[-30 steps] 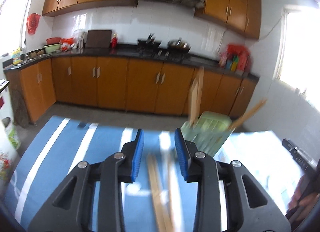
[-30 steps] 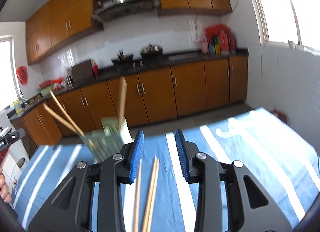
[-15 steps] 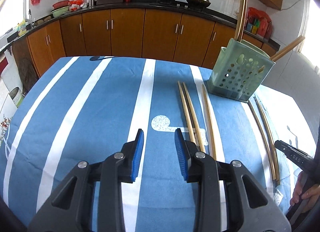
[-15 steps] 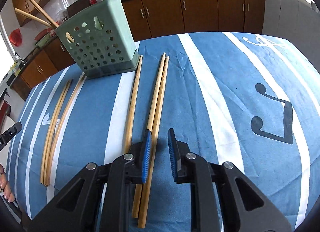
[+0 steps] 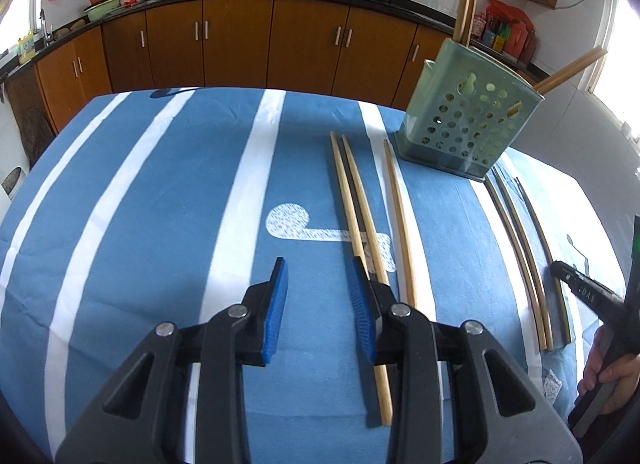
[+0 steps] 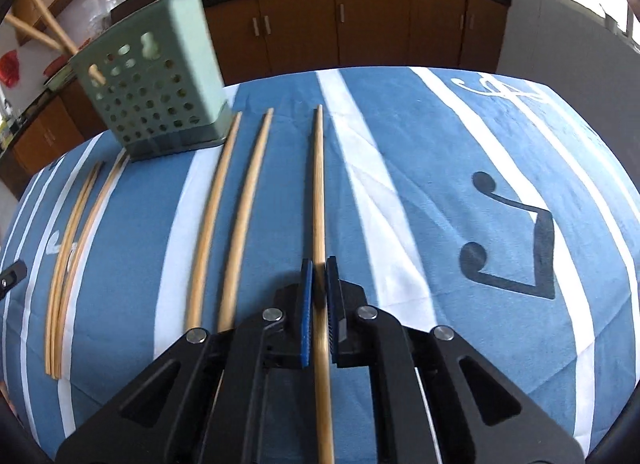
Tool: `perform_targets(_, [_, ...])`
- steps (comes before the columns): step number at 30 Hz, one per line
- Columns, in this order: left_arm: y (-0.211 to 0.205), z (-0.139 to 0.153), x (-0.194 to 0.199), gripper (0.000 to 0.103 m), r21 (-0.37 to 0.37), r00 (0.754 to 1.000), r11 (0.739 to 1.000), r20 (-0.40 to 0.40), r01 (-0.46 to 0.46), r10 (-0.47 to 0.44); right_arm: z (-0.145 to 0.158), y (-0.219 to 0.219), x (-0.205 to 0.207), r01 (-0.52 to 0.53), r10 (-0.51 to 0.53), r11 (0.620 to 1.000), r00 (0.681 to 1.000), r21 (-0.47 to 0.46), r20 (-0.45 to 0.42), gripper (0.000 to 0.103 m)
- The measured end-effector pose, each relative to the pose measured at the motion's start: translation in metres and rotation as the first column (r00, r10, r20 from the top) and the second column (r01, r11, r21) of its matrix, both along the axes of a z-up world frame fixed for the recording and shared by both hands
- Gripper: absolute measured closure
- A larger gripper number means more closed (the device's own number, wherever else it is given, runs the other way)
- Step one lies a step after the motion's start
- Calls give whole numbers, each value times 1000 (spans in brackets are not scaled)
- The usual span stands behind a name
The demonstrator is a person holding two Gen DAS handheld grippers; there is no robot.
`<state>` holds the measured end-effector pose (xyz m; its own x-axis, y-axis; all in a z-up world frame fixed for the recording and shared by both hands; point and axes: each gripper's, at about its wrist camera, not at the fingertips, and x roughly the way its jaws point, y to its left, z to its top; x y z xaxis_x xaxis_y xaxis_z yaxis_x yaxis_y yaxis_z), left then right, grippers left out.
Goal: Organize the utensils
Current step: 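Close the right gripper on a chopstick while the left gripper grasps another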
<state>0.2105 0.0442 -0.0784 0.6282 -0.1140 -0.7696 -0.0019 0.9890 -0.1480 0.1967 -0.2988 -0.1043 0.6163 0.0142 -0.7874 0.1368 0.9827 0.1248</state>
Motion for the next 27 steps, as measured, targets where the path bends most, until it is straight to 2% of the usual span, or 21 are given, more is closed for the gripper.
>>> perform_targets(7, [-21,-13,5,73,15,998,998,-30,56,-56,-2,-4,-3,-10,10,1000,1000,-23,14,96])
perform_targets(15, [-34,-25,5,84,53,995,995,-62,84,-80,-1,-4,-4,-18,18,1000,1000,-18,19,95])
perform_targets(18, [-38,-26,3,89,89,995,992,-52,87,-82,-1,-5,-4,-19,19,1000,1000,-18,18,95])
perform_targets(20, [-39,-27,3,94,109,996,991,-47,79,-74,-1,-5,-4,-19,19,1000,1000,-17,18,95])
perform_targets(22, [-36,-27,4,95,114,997,991,-44,68,-64,-1,-5,-4,-18,18,1000,1000,-18,18,95])
perform_targets(27, [-1,-25,17,95,122,998,992,-39,-40,45,0,-4,-5,-37,37,999,999,-26,24,95])
